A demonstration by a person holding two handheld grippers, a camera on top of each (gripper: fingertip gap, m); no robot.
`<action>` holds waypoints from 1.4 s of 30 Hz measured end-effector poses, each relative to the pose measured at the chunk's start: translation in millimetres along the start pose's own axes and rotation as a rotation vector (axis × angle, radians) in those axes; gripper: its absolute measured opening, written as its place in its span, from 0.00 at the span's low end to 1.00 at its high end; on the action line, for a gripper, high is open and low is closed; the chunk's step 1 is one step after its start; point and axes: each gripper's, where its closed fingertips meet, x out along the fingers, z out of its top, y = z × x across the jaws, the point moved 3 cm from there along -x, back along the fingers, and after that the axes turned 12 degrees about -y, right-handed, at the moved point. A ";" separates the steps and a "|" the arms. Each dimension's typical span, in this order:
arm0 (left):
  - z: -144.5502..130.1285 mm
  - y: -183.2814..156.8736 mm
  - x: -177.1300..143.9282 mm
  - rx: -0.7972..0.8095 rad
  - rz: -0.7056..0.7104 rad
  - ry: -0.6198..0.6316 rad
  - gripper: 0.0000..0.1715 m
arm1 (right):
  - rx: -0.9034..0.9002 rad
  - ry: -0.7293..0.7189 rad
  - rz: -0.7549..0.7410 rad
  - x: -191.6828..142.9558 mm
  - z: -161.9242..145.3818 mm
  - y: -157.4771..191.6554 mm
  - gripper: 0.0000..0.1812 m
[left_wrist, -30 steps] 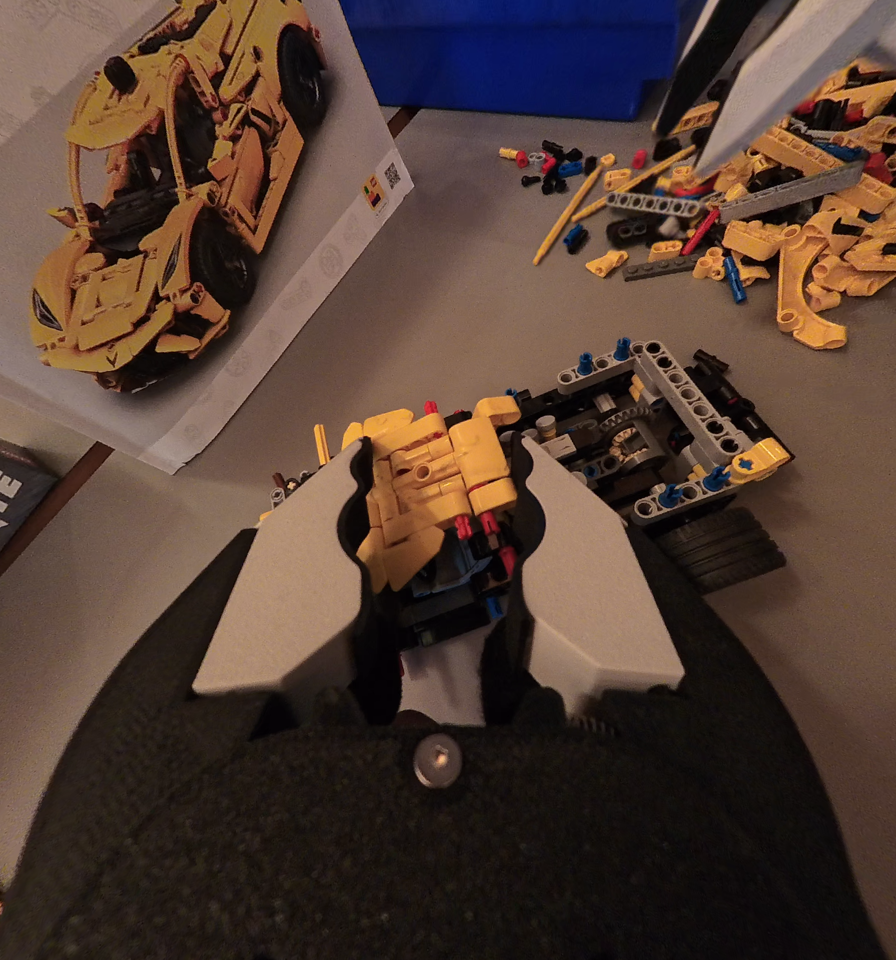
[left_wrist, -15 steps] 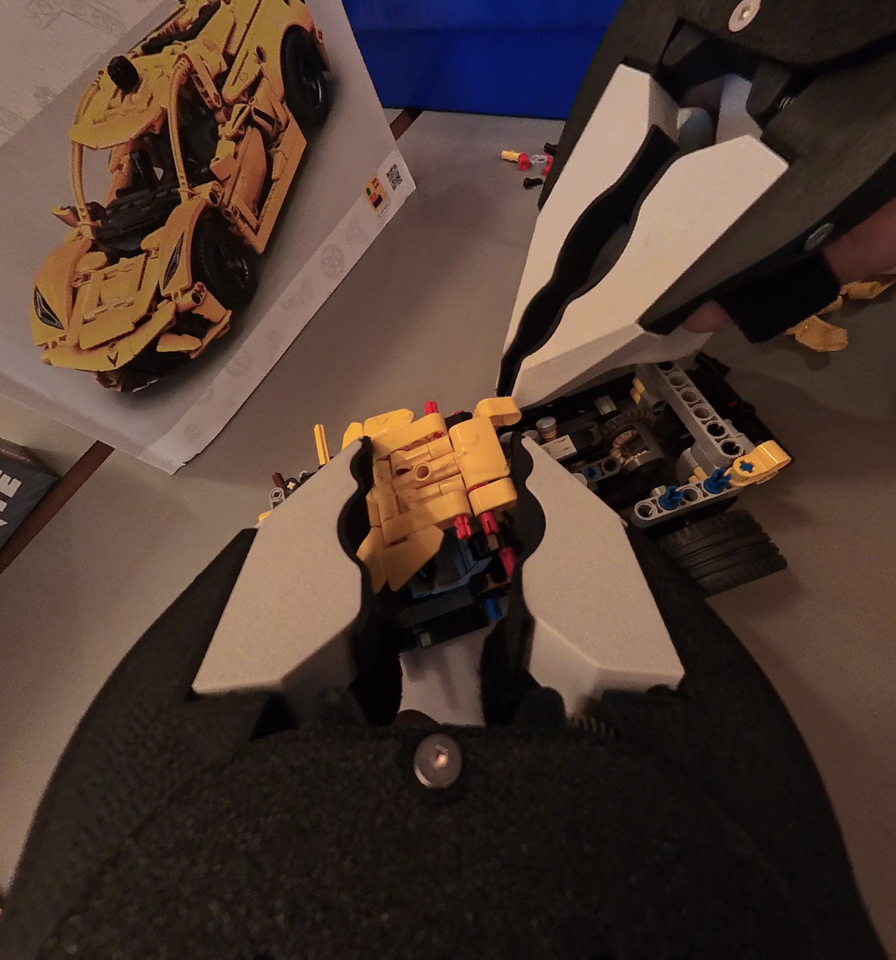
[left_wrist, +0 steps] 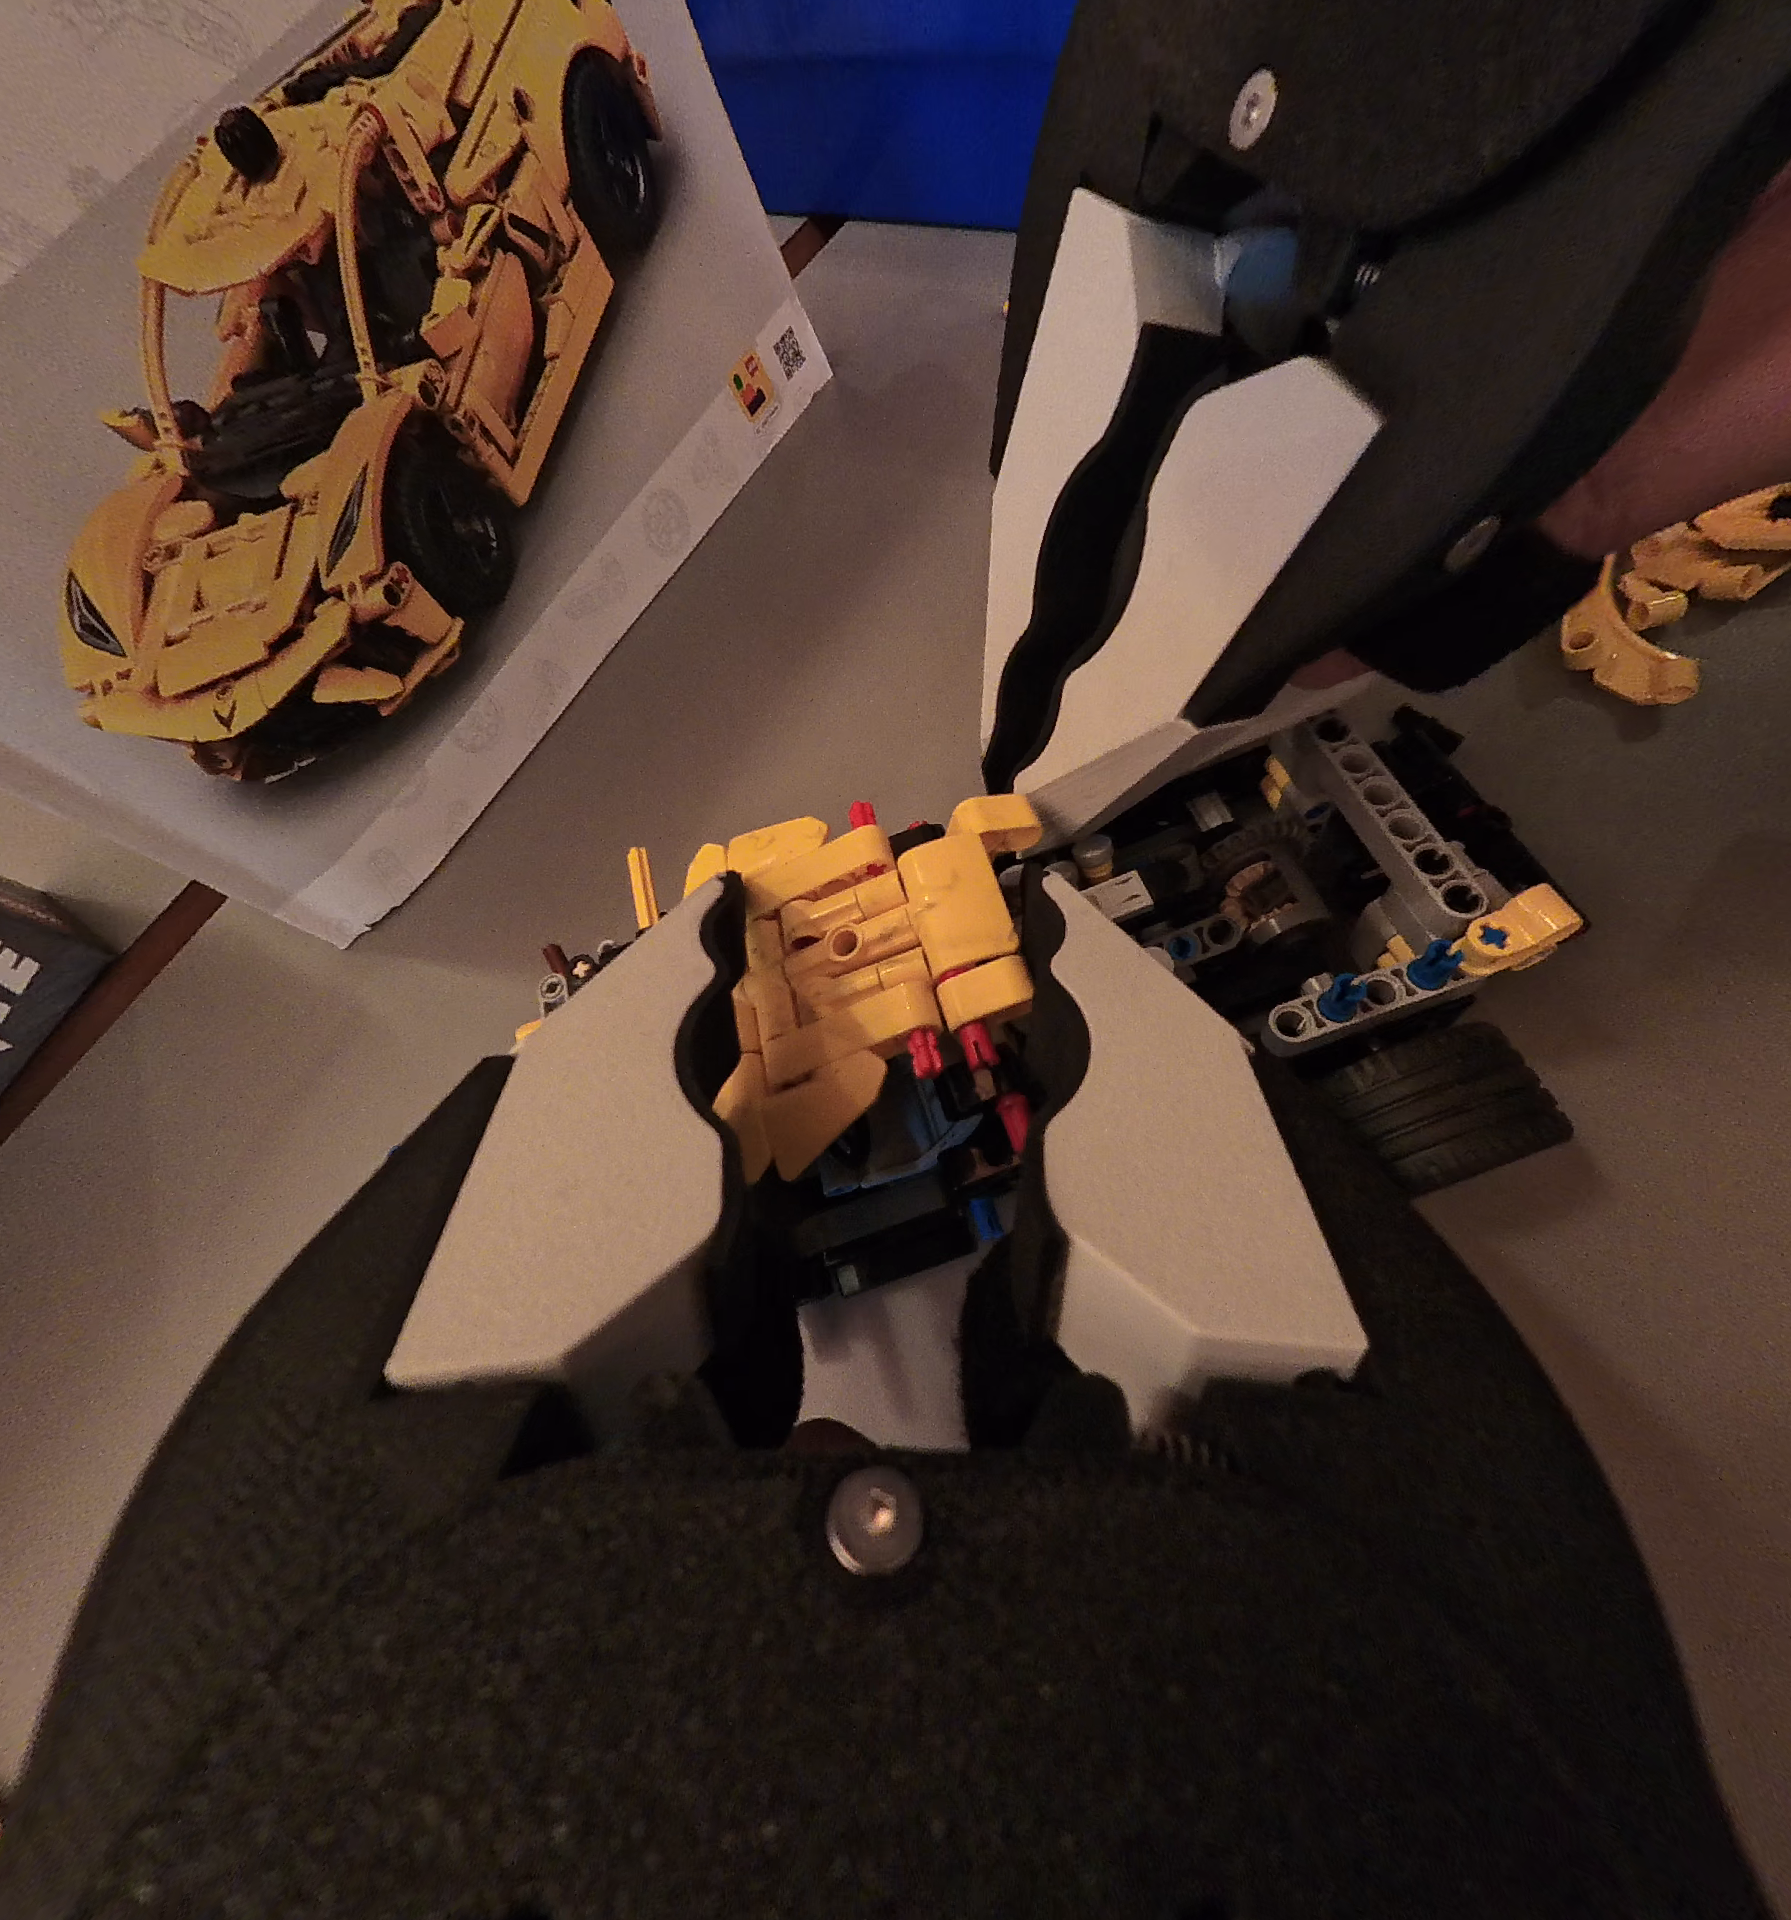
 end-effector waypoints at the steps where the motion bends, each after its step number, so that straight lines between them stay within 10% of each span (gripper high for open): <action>1: -0.1 0.0 0.0 -0.003 0.001 0.002 0.31 | 0.010 0.005 -0.002 -0.2 -0.1 0.1 0.03; 7: 0.0 -0.4 3.4 -0.016 -0.018 0.012 0.31 | 0.044 -0.047 0.020 -5.3 -0.6 -2.1 0.02; 12: -0.8 -0.5 4.8 -0.013 -0.015 0.005 0.31 | 0.108 -0.453 -0.137 -98.5 52.9 -32.7 0.03; 15: -0.2 -0.7 4.8 -0.003 0.001 -0.004 0.31 | 0.204 -0.588 0.078 -109.6 58.2 -11.7 0.02; 23: 0.4 -0.6 4.5 -0.014 -0.002 -0.007 0.31 | 0.013 -0.215 -0.025 -33.8 1.1 -7.0 0.03; 30: 0.3 -0.5 4.1 -0.017 -0.009 -0.014 0.31 | 0.161 -0.444 0.027 -87.5 17.6 -23.0 0.02; 35: 0.7 -0.4 4.5 -0.013 -0.012 -0.011 0.31 | 0.277 -0.114 -0.370 -150.8 -67.2 -67.4 0.03; 42: 0.7 -0.5 4.6 -0.015 -0.011 -0.012 0.31 | 0.256 -0.113 -0.223 -112.5 -70.9 -60.0 0.15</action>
